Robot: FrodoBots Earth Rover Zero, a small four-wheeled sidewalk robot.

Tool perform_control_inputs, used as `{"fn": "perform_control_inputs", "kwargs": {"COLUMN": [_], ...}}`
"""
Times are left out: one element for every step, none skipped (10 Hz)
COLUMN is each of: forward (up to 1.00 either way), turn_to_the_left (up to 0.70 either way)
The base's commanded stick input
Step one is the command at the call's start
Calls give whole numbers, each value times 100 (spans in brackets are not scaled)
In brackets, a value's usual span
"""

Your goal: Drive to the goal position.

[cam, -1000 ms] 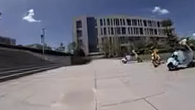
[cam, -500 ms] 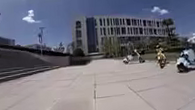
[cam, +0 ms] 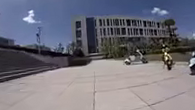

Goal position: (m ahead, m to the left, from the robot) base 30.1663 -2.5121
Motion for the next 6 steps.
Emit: {"fn": "perform_control_inputs", "kwargs": {"forward": [100,100,100,100,100,100], "turn_to_the_left": [24,0,0,0,0,0]}}
